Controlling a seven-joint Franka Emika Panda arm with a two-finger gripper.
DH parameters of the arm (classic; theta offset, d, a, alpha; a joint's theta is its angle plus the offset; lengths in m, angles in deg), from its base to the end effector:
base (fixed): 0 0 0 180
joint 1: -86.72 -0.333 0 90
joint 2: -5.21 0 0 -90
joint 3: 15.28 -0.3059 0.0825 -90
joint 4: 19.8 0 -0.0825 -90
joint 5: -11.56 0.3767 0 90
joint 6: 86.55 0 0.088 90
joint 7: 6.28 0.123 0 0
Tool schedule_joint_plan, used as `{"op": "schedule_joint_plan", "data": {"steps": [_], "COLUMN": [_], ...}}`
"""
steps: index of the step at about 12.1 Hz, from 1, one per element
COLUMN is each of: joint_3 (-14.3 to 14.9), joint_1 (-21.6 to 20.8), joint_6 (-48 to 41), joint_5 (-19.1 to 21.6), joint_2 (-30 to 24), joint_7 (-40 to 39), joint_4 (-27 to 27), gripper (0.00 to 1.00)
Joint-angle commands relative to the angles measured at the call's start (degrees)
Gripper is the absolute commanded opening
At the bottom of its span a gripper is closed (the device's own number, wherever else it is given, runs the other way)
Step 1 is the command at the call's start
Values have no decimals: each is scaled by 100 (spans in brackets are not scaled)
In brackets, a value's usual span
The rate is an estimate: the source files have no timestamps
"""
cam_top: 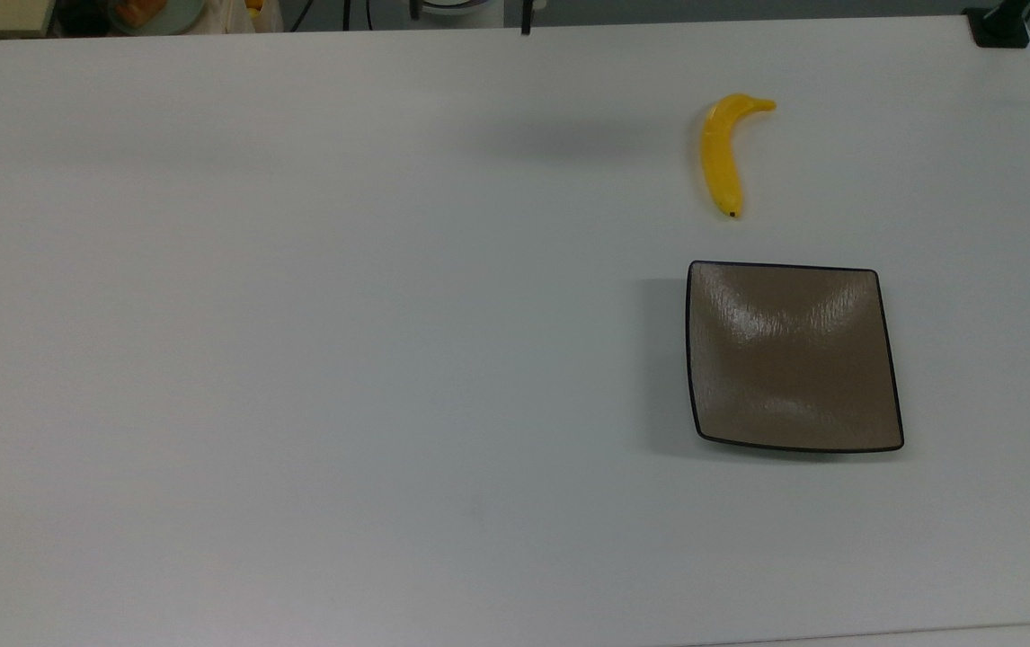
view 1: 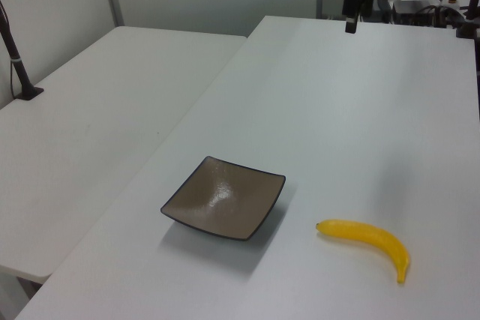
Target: Bananas placed on a ceramic plate
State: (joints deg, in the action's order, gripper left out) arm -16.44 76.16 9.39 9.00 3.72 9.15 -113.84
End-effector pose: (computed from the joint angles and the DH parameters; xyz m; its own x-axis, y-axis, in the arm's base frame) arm 0.5392 0.1068 0.5891 0.9958 -0.0603 0.0689 -0.0623 -0.9977 0.0278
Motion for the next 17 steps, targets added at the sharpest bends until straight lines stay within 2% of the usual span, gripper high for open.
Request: {"op": "schedule_joint_plan", "data": {"steps": [1, 7, 10, 11, 14, 17], "joint_3": [125, 64, 20, -363, -1059, -1631], "joint_1": [-78, -210, -893, -991, -1001, -983], "joint_6": [197, 153, 127, 109, 108, 379], "joint_5": [167, 335, 344, 352, 589, 590], "joint_2": [-1, -1, 34, 130, 209, 516], "joint_7": [-50, -93, -40, -31, 362, 679], "joint_4": [-132, -132, -176, -176, -316, -605], "gripper": [100, 100, 100, 100, 100, 100]}}
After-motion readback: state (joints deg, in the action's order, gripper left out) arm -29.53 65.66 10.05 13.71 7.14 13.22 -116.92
